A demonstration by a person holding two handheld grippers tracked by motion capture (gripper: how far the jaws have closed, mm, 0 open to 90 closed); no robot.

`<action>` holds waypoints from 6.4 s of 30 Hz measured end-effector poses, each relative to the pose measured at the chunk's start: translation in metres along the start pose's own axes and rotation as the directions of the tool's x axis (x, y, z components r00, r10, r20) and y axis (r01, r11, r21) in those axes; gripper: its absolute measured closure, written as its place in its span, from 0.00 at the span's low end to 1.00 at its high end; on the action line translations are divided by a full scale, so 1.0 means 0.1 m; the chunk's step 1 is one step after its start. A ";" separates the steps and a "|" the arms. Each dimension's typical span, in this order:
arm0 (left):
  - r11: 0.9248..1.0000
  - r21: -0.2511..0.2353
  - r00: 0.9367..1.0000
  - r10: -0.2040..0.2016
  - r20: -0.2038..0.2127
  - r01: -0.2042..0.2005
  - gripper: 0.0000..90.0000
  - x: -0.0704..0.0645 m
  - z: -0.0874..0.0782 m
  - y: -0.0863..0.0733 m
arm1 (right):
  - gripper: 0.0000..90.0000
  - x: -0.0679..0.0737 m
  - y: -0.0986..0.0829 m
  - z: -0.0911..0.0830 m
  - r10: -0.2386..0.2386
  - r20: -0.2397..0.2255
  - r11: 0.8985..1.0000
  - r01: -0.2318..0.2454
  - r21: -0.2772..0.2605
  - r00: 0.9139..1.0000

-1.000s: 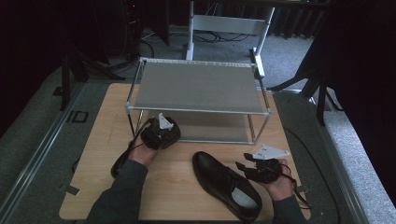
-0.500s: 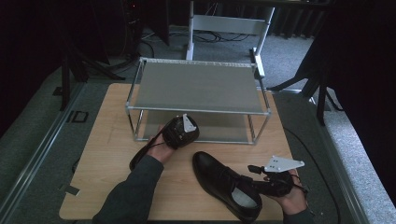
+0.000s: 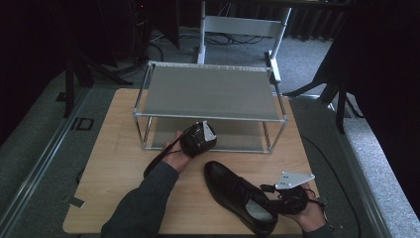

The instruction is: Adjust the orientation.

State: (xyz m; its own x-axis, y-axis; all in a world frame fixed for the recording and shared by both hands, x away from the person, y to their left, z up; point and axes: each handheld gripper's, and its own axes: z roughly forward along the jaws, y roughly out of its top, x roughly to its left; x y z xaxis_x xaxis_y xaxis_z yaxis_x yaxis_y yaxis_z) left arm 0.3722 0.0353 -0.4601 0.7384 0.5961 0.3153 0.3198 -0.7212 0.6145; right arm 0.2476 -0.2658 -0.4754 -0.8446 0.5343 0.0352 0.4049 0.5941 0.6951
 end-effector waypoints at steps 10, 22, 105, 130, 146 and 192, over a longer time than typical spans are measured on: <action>0.998 -0.008 0.998 0.058 0.013 -0.058 0.96 -0.09 0.06 0.16 | 0.86 -0.09 0.06 0.17 0.047 -0.031 0.999 -0.047 -0.019 0.998; 0.964 -0.071 0.960 0.264 0.097 -0.258 0.96 -0.63 0.15 0.70 | 0.87 0.00 0.18 0.33 -0.022 -0.153 0.999 0.017 -0.038 0.988; 0.951 -0.079 0.944 -0.281 0.170 0.297 0.64 -0.31 -0.40 -0.93 | 0.86 -0.66 -0.10 -0.10 0.324 0.401 0.941 -0.338 -0.038 0.857; 0.945 -0.030 0.932 -0.315 0.179 0.325 0.63 -0.46 -0.46 -1.27 | 0.60 0.13 0.11 -0.18 0.151 0.170 0.984 -0.132 -0.119 0.974; 0.946 -0.029 0.932 -0.312 0.184 0.323 0.63 -0.48 -0.43 -1.26 | 0.94 0.31 0.23 0.30 -0.006 0.151 0.999 -0.002 0.049 0.989; 0.982 -0.038 0.905 -0.156 0.396 0.186 0.67 -1.23 -0.06 -0.81 | 0.79 -0.57 -0.39 -0.20 0.425 0.321 0.905 -0.405 -0.129 0.846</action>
State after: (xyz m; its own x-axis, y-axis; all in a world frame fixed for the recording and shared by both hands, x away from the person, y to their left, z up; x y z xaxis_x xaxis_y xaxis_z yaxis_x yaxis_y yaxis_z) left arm 0.2517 0.0224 -0.5445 0.8532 0.5124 -0.0969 0.4289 -0.5839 0.6893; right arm 0.2731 -0.3317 -0.4904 -0.4303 0.8977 0.0945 0.6633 0.2434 0.7076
